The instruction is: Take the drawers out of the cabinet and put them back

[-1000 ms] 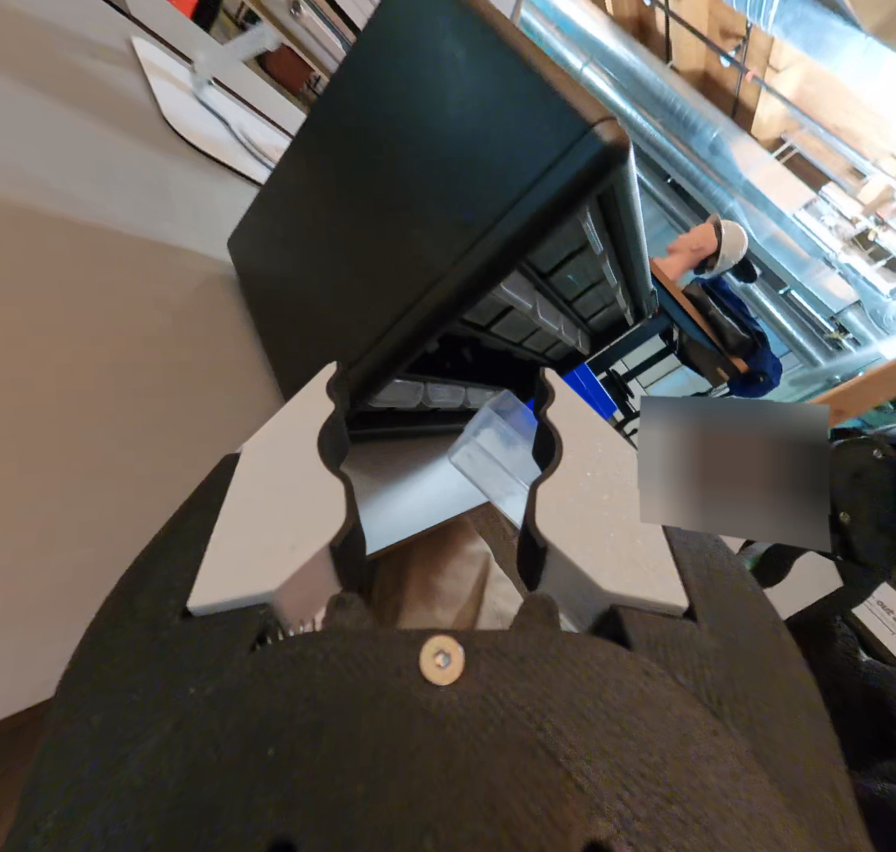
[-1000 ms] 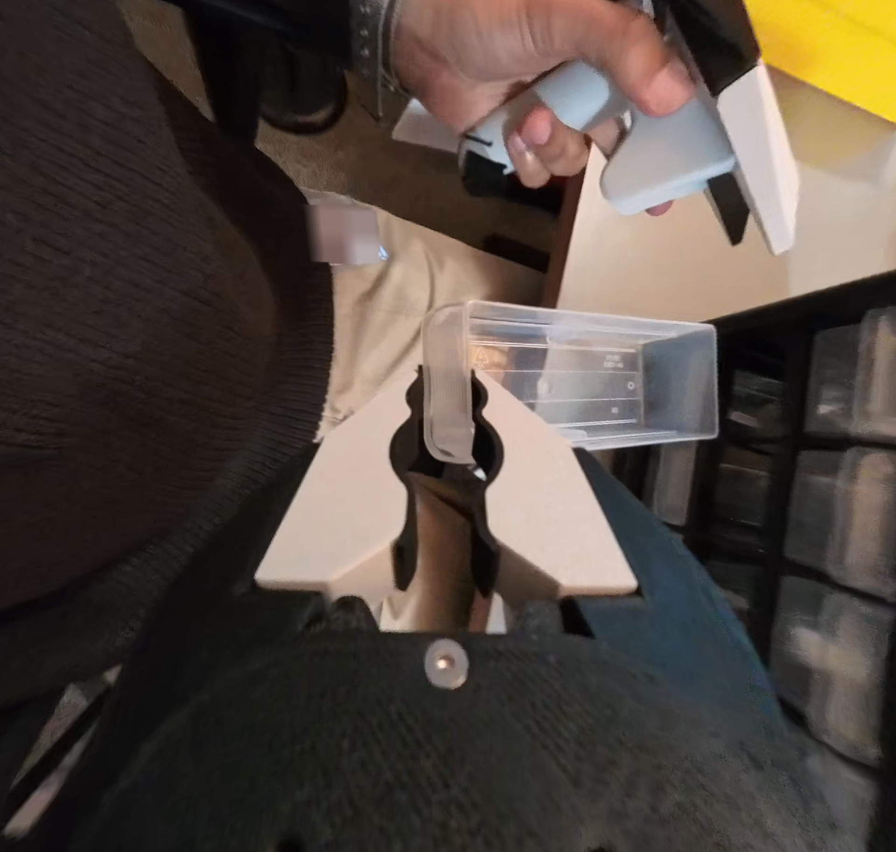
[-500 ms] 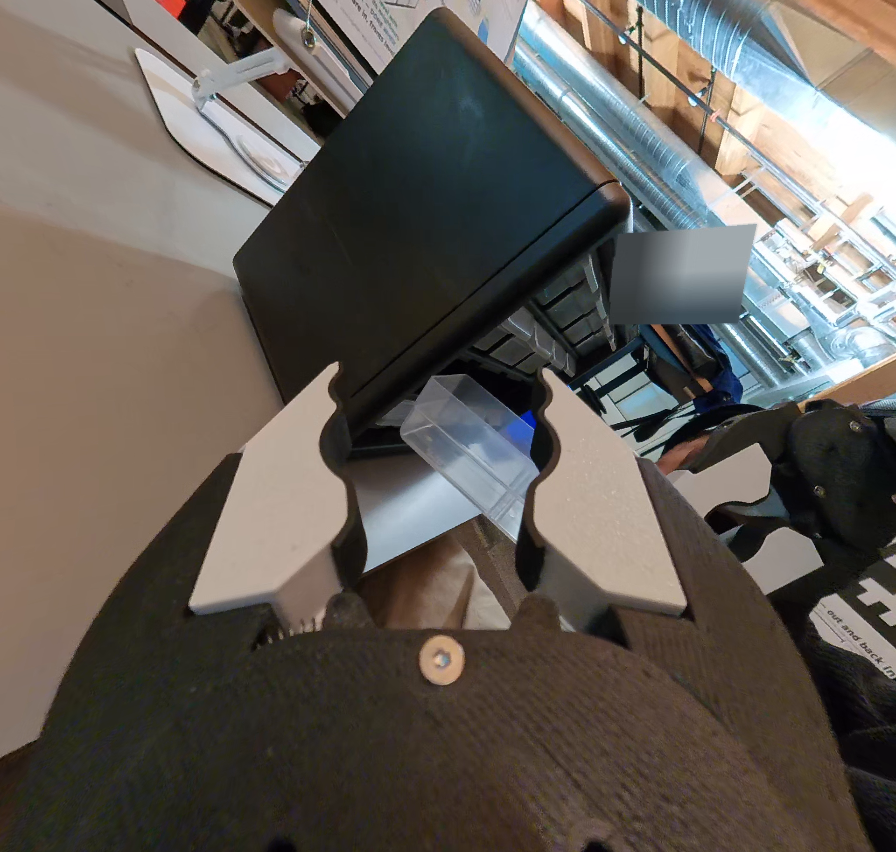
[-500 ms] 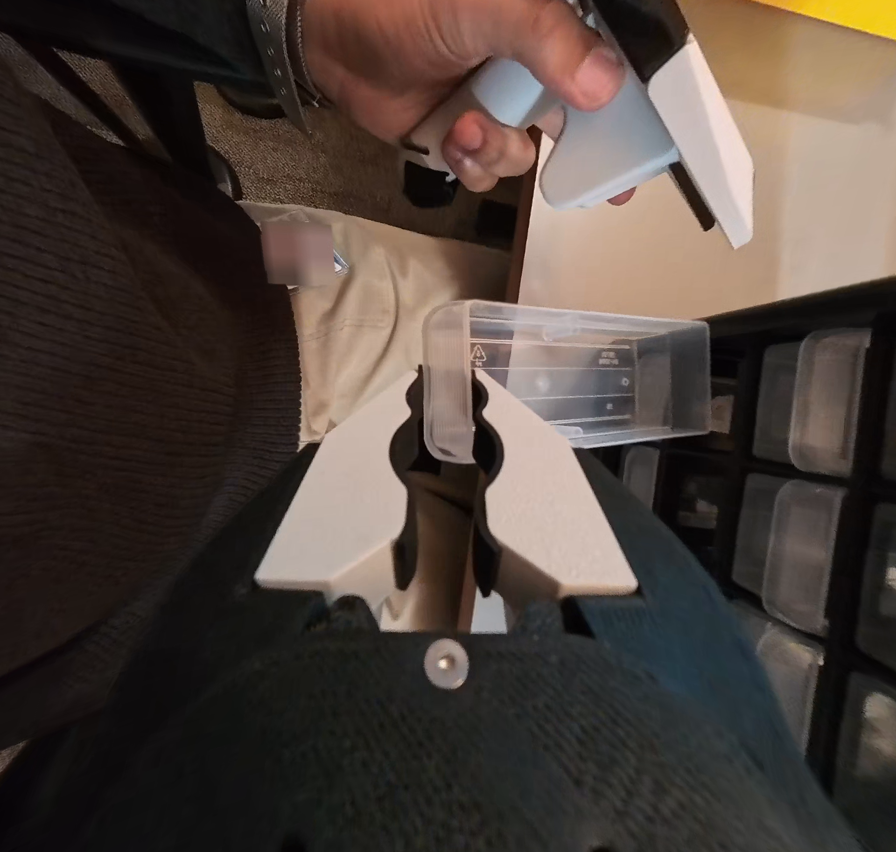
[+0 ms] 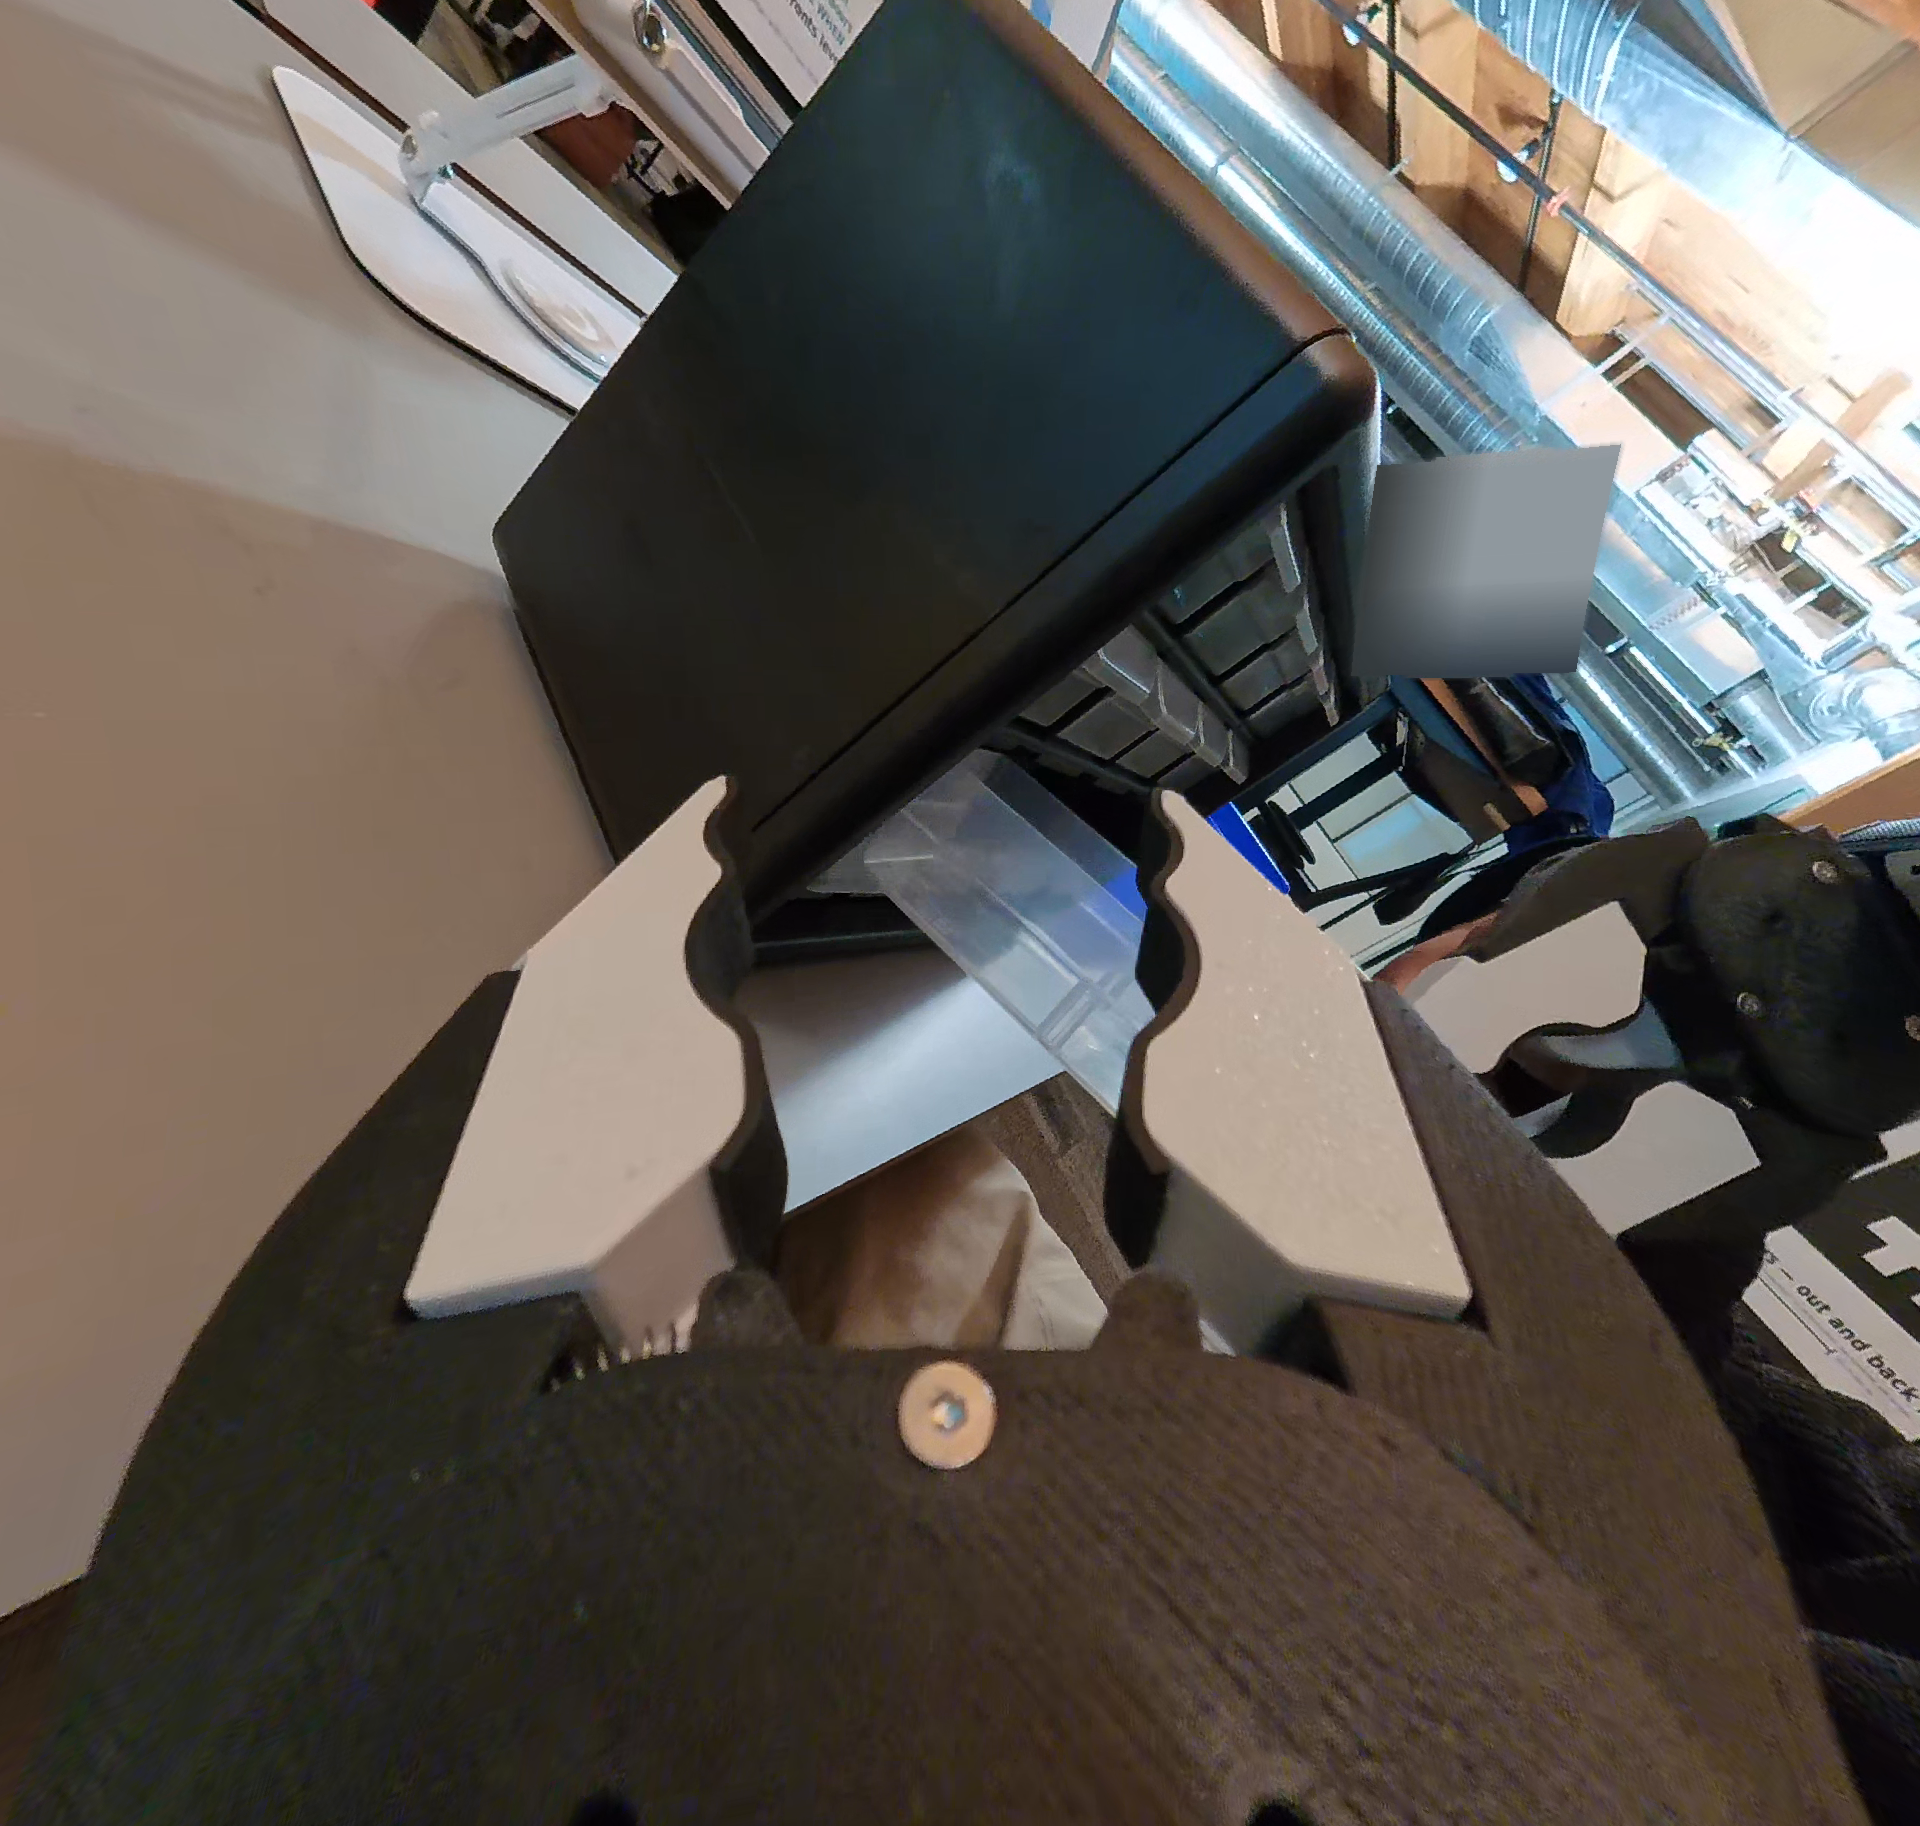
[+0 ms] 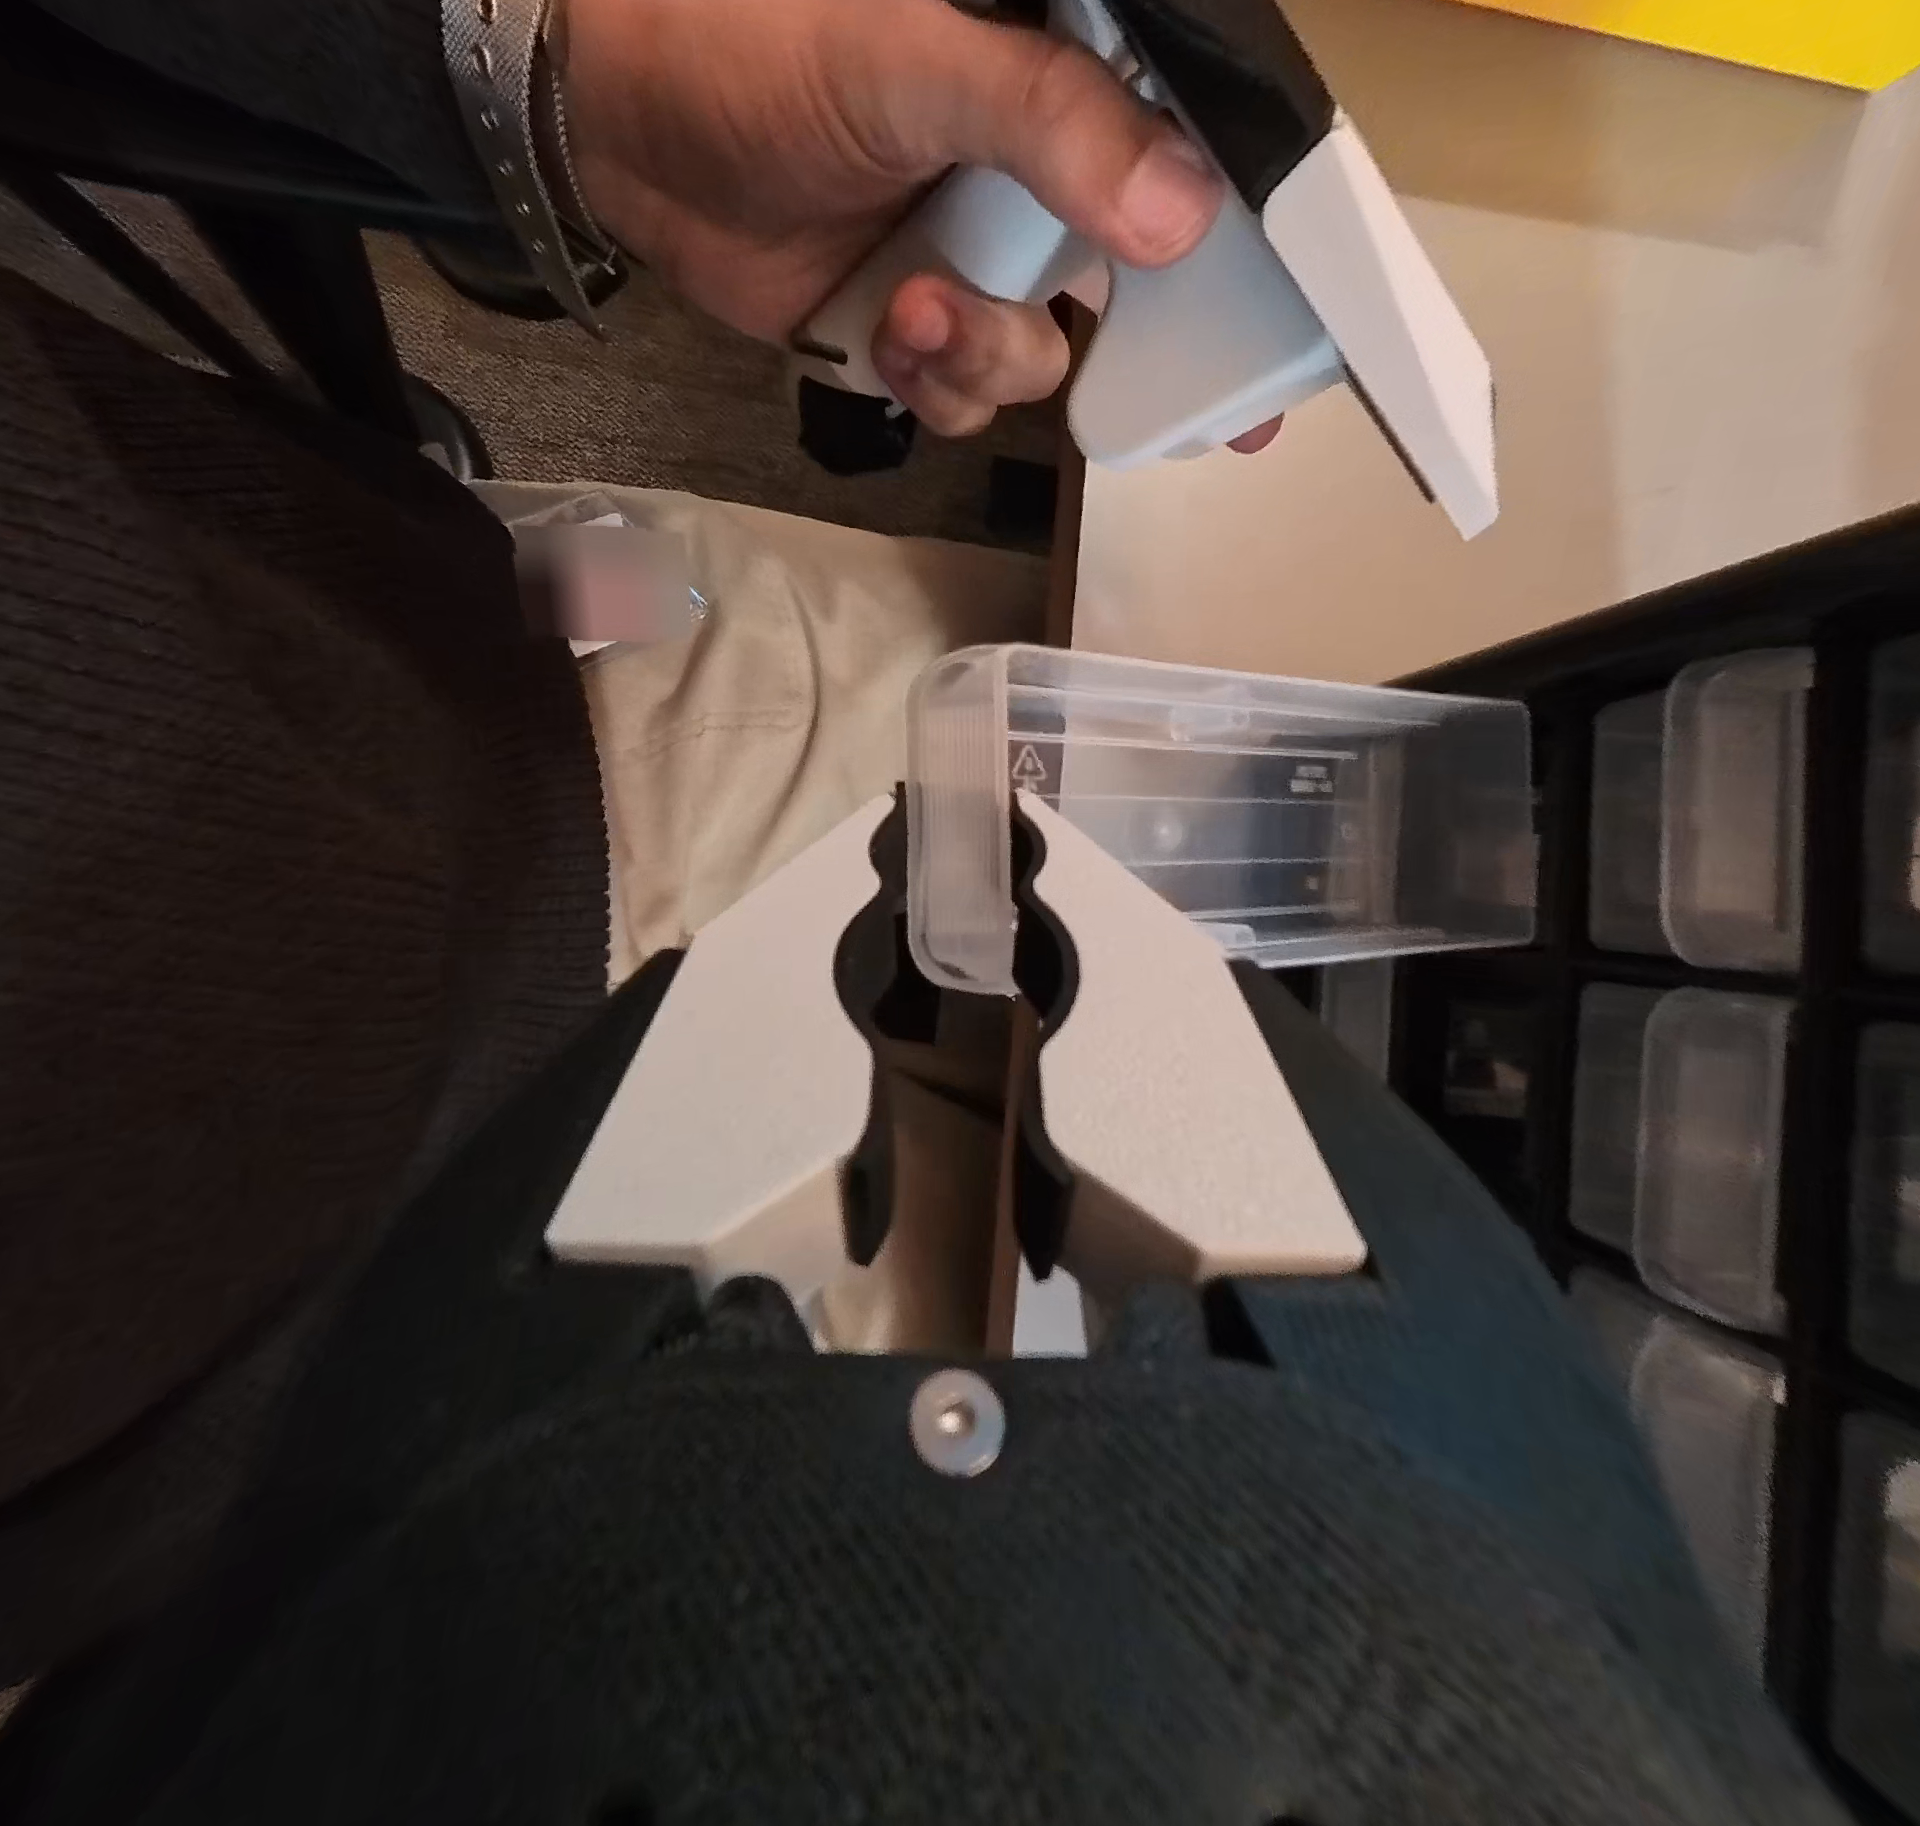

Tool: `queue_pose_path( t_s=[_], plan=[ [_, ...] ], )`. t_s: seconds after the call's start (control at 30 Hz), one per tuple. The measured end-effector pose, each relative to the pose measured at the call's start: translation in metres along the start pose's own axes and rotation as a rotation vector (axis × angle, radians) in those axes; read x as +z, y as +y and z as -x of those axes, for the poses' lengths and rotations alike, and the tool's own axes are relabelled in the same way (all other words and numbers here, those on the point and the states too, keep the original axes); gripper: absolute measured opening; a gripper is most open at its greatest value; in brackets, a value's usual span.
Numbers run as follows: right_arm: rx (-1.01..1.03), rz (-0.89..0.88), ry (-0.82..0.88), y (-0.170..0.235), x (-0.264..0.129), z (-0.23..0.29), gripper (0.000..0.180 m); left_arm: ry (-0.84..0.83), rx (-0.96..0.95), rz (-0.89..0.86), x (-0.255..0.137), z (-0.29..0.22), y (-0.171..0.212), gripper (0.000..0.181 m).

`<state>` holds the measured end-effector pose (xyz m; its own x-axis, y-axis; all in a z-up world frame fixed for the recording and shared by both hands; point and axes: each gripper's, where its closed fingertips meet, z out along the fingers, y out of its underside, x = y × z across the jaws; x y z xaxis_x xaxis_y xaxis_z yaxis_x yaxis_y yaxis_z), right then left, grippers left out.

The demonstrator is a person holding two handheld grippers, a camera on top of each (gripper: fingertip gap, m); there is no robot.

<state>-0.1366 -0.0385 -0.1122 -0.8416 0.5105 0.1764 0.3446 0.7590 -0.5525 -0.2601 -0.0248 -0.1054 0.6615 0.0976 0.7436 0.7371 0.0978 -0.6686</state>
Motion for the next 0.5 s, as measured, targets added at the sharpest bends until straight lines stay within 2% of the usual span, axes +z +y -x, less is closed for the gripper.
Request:
queue_pose_path(
  t_s=[0.5],
  plan=[
    [-0.026, -0.025, 0.072, -0.004, 0.017, -0.02, 0.017, 0.022, 0.0, 0.018, 0.002, -0.003, 0.003, 0.071]
  ],
)
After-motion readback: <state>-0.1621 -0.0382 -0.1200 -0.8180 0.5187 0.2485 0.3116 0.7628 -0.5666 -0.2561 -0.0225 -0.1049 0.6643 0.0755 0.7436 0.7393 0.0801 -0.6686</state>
